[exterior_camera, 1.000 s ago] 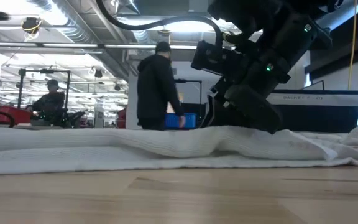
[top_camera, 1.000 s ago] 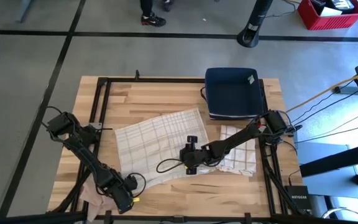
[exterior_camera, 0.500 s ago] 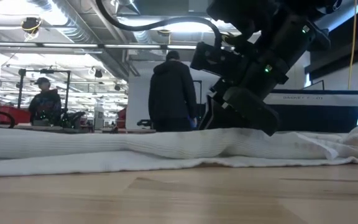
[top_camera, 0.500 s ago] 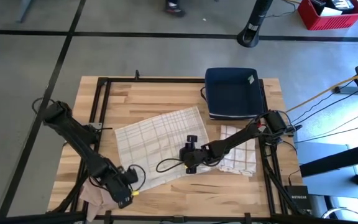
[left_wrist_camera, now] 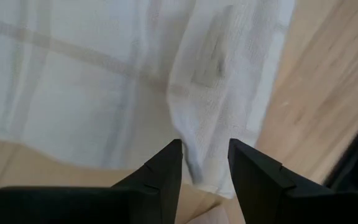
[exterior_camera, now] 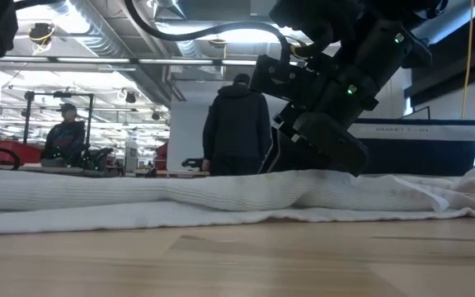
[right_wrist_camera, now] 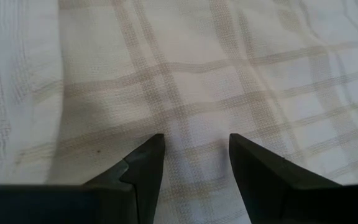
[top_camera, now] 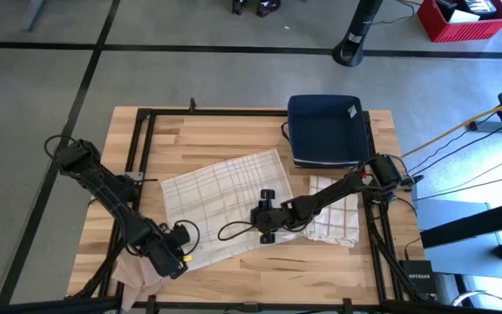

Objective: Fold towel
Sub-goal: Fold the white plaid towel

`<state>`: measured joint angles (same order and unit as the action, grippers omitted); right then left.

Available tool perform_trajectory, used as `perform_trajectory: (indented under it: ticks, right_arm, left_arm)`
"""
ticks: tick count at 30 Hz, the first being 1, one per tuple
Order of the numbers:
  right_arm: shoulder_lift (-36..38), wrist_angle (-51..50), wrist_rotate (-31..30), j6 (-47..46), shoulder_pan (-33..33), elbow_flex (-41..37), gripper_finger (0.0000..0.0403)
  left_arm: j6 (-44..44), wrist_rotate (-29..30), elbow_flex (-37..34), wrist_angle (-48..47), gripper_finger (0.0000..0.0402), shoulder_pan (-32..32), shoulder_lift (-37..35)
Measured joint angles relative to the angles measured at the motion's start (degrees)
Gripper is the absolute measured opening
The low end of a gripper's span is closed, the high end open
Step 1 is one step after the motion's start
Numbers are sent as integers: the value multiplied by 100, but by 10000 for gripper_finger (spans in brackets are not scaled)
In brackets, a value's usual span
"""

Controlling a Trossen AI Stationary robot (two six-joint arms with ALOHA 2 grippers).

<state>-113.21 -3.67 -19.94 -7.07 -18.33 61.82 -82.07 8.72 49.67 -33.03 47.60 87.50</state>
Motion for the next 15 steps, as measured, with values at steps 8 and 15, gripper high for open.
perform_trajectory:
  ticks: [8,15]
  right_arm:
    - [89,-125,386,22,0,5,186]
    - [926,-1939,1439,-339,-97,319,186]
  left_arm:
    - [327,74,2,-86,72,1,94]
    - [740,78,11,-86,10,30,184]
